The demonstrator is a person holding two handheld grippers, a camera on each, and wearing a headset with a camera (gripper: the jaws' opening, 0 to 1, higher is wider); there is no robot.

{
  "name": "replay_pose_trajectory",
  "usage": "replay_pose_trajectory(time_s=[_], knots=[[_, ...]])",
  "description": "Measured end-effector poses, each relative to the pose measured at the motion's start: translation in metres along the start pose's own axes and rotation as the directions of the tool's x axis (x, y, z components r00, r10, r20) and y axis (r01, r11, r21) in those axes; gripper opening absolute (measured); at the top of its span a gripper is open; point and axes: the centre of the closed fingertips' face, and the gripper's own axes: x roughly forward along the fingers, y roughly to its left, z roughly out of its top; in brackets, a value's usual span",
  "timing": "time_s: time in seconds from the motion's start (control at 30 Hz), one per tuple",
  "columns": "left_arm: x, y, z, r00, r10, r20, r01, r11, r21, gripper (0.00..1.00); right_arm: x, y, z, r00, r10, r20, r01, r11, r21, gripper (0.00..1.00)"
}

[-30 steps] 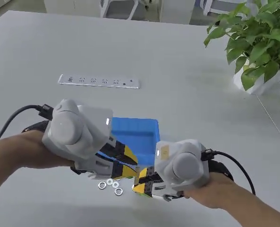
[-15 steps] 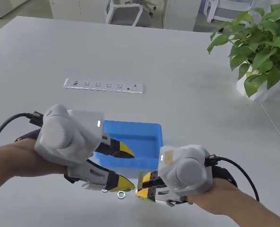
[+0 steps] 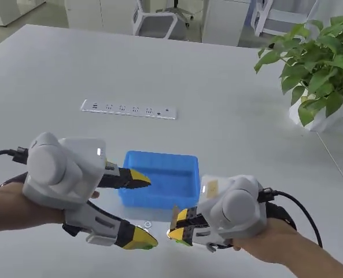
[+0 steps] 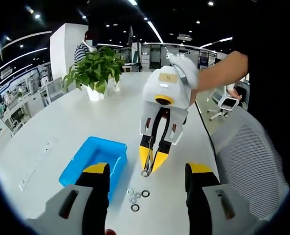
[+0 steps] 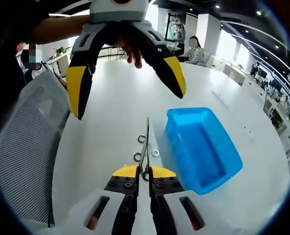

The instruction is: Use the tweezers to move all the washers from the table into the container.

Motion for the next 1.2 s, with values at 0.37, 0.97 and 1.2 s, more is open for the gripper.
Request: replay_pose_trajectory(time_s=[0.37, 0.97, 1.2], knots=[[-0.016, -0.002, -0.004, 0.996, 0.077, 0.044, -0.074, 0.995, -0.073, 0.82, -0.015, -0.006, 0.02, 0.9999, -0.003, 0.013, 0.003, 1.0, -0.021, 0.08], [-0.029, 0.005, -0.01, 0.9851, 0.156, 0.074, -0.147, 0.983, -0.113, 0.93, -0.038, -0.036, 0.057, 0.9953, -0.024, 0.094, 0.028, 0.999, -0.041, 0.08], [-0.031, 0.007, -0.01, 0.9805, 0.177, 0.086, -0.165, 0.977, -0.133, 0.98, -0.033, -0.053, 0.066, 0.9929, -0.028, 0.116, 0.036, 0.997, -0.066, 0.08]])
